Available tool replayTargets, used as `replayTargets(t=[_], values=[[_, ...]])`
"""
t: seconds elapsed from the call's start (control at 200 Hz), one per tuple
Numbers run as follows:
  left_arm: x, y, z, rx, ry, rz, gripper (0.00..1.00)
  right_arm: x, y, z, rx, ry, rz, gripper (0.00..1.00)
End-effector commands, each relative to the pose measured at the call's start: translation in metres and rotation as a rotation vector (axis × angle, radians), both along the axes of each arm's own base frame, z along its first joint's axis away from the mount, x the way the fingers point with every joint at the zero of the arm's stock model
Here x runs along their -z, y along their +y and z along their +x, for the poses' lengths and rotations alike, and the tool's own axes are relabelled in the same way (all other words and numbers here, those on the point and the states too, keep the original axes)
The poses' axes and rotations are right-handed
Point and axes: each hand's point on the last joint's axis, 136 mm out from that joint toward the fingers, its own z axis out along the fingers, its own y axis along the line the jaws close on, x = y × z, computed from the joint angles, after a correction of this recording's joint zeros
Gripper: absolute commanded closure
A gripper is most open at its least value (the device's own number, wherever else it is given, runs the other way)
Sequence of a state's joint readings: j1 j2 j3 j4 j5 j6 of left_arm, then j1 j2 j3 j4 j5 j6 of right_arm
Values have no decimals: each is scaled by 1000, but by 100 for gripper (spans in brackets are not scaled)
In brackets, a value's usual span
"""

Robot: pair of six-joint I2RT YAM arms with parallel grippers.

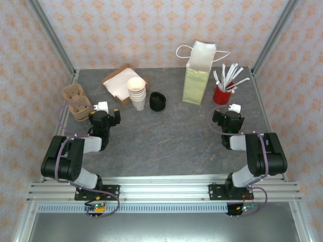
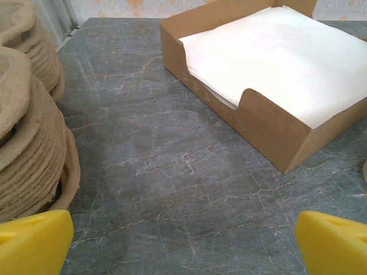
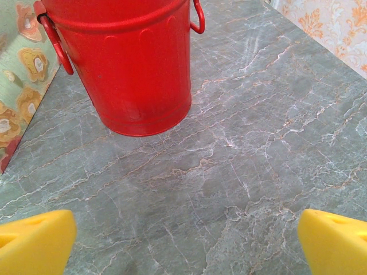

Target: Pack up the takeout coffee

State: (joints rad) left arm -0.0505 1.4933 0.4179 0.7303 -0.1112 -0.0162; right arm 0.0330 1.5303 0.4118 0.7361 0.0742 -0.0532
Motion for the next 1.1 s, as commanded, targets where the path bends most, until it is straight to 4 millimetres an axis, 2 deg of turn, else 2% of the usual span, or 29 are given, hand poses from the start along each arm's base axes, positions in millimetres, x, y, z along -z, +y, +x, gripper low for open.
replayTargets(t=[0.0, 0.075, 0.14, 0.23, 0.275, 0.47, 0.546, 0.621, 0.711, 0.861, 1.021, 1.096], values=[[-15, -4, 6, 34, -6, 21, 0, -22, 2, 5, 3, -69, 5, 1], [-28, -6, 5, 48, 48, 10, 0, -34, 1, -1, 24, -74, -12, 1], [-43, -8, 2, 46, 49, -3, 0, -47, -10, -10, 104, -66, -5, 1], [-69, -13, -6, 40, -44, -63, 0, -65, -25, -27, 225, -102, 44, 1], [-82, -19, -10, 52, -87, -106, 0, -67, -28, -34, 262, -113, 79, 1], [-133, -46, -24, 67, -127, -313, 0, -117, -41, -68, 396, -228, 213, 1], [-143, -50, -31, 35, -80, -396, 0, -138, -41, -77, 421, -263, 287, 0], [-150, -55, -38, 28, -26, -438, 0, -158, -26, -74, 350, -263, 370, 0], [-162, -67, -44, 67, 16, -463, 3, -179, 5, -63, 191, -253, 443, 4], [-180, -76, -50, 102, 87, -454, 6, -217, 58, -56, -32, -250, 395, 8], [-188, -90, -42, 155, 150, -473, 9, -231, 111, -44, -217, -141, 313, 9], [-190, -98, -36, 173, 170, -479, 10, -233, 125, -39, -267, -97, 270, 10]])
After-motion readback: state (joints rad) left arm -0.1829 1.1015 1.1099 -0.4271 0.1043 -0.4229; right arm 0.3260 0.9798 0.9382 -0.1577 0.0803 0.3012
